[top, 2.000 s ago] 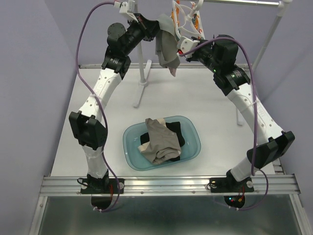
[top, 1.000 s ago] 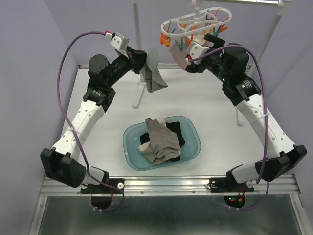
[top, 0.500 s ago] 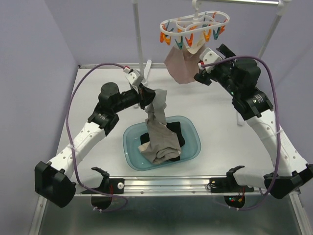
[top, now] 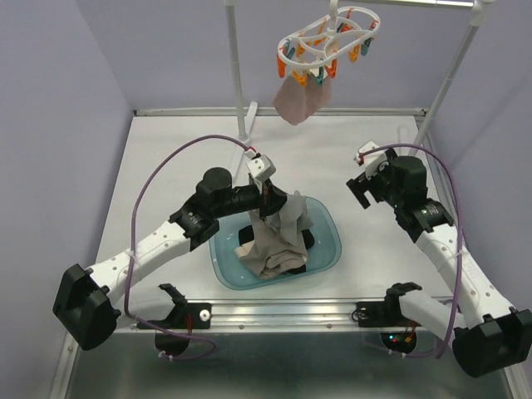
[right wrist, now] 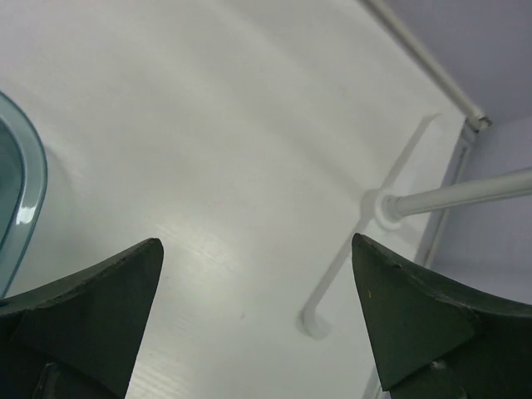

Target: Remove the underwear clipped to the hanger

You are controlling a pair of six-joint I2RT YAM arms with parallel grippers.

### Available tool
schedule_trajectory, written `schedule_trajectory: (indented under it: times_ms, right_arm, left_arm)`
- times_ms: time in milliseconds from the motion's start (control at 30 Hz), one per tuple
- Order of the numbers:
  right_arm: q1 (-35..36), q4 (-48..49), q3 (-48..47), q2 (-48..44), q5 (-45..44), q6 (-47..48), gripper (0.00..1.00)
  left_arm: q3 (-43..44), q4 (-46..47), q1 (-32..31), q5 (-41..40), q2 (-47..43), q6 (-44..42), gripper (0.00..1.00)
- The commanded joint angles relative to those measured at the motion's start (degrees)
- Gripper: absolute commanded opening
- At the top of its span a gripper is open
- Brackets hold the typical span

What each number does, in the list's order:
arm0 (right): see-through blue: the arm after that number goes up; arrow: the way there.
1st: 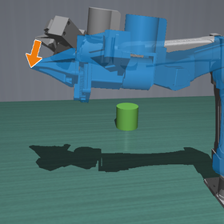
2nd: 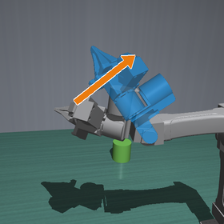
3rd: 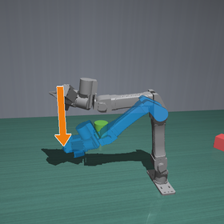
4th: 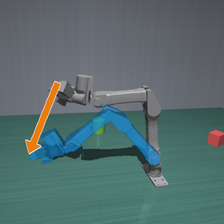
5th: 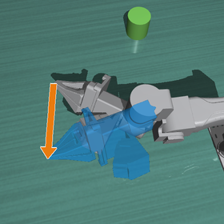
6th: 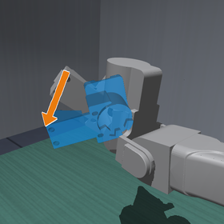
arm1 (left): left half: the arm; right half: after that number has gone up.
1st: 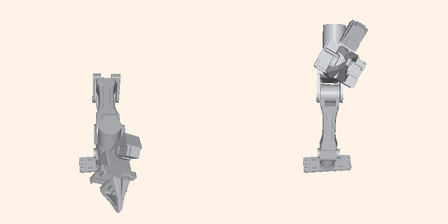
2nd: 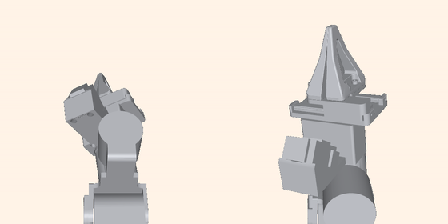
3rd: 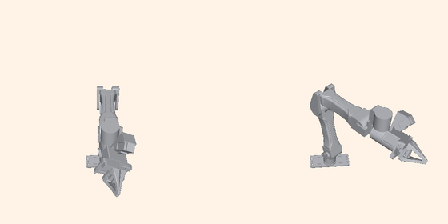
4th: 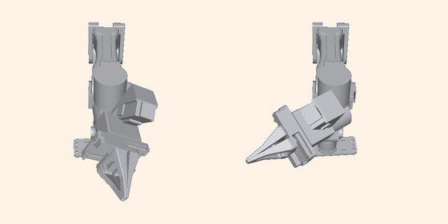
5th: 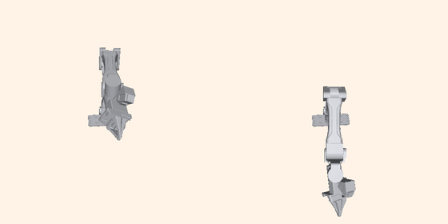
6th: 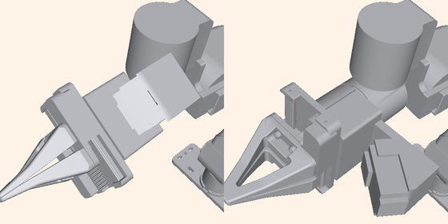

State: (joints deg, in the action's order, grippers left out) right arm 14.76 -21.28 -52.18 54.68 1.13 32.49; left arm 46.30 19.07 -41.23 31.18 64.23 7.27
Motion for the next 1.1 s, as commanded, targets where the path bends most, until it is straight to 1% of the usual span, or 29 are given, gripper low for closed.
schedule_trajectory:
  times_ms: [0,67,167,200,233,300,367,400,467,500,567,633,667,733,867,967,1000,1067]
  right_arm:
    - [-0.5,3.4,4.8,0.2,3.9,-7.3,1.0]
    - [-0.5,5.9,6.9,1.4,4.9,-9.8,1.0]
    - [-1.0,8.8,9.1,4.0,6.4,-13.3,1.0]
    - [-1.8,9.0,9.8,4.5,11.7,-13.2,1.0]
    - [-3.2,9.0,10.5,4.6,13.8,-12.3,1.0]
    - [-4.5,8.9,12.2,3.4,11.8,-11.2,1.0]
    - [-4.6,8.9,13.5,1.2,12.0,-9.7,1.0]
    - [-4.7,8.8,13.9,0.7,12.8,-9.8,1.0]
    - [-5.0,8.8,14.0,-0.1,13.3,-9.7,1.0]
    - [-5.1,8.8,13.9,-0.1,12.6,-9.6,1.0]
    - [-5.2,8.8,13.9,0.2,11.6,-8.7,1.0]
    - [-5.2,8.8,13.9,0.3,10.7,-8.3,1.0]
    - [-5.3,8.8,13.9,0.3,10.9,-8.2,1.0]
    - [-5.2,8.8,14.0,-0.1,11.2,-8.1,1.0]
    - [-5.2,8.7,14.1,-0.8,11.1,-8.0,1.0]
    - [-5.2,8.7,14.1,-1.0,11.2,-7.9,1.0]
    - [-5.2,8.7,14.1,-1.1,11.2,-7.9,1.0]
    - [-5.2,8.7,14.2,-1.2,11.4,-7.9,1.0]
  left_arm:
    - [-0.2,3.3,-3.4,0.3,-0.6,-0.9,0.0]
    - [-0.4,3.1,-5.2,0.2,-0.4,-1.3,0.0]
    - [-0.6,2.7,-6.4,0.1,0.3,-1.4,0.0]
    - [-0.9,2.6,-6.9,0.0,0.7,-1.3,0.0]
    - [-1.1,2.6,-7.3,-0.9,0.8,-1.3,0.0]
    - [-2.1,2.5,-7.8,-2.8,2.2,-1.4,0.02]
    - [-2.4,2.0,-8.0,-6.2,3.9,-2.3,0.08]
    - [-2.2,0.8,-8.6,-10.7,5.4,-3.3,0.19]
    - [-1.7,-0.6,-9.0,-14.6,6.1,-4.7,0.31]
    - [-1.4,-1.1,-9.2,-16.0,5.7,-5.2,0.44]
    - [-1.3,-1.1,-9.3,-18.4,4.3,-5.9,0.56]
    - [-0.9,-1.1,-9.3,-19.9,1.4,-7.0,0.76]
    - [-0.7,-1.1,-9.2,-20.6,-0.6,-8.7,0.9]
    - [-0.4,-1.3,-9.2,-22.2,-2.2,-9.6,0.99]
    - [1.4,-2.7,-8.4,-23.7,-3.8,-11.2,0.99]
    - [4.5,-3.3,-5.3,-23.9,-2.1,-11.0,0.99]
    - [5.2,-2.7,-2.2,-23.1,-1.4,-10.7,0.99]
    - [7.0,1.4,1.7,-18.5,1.4,-8.1,0.99]
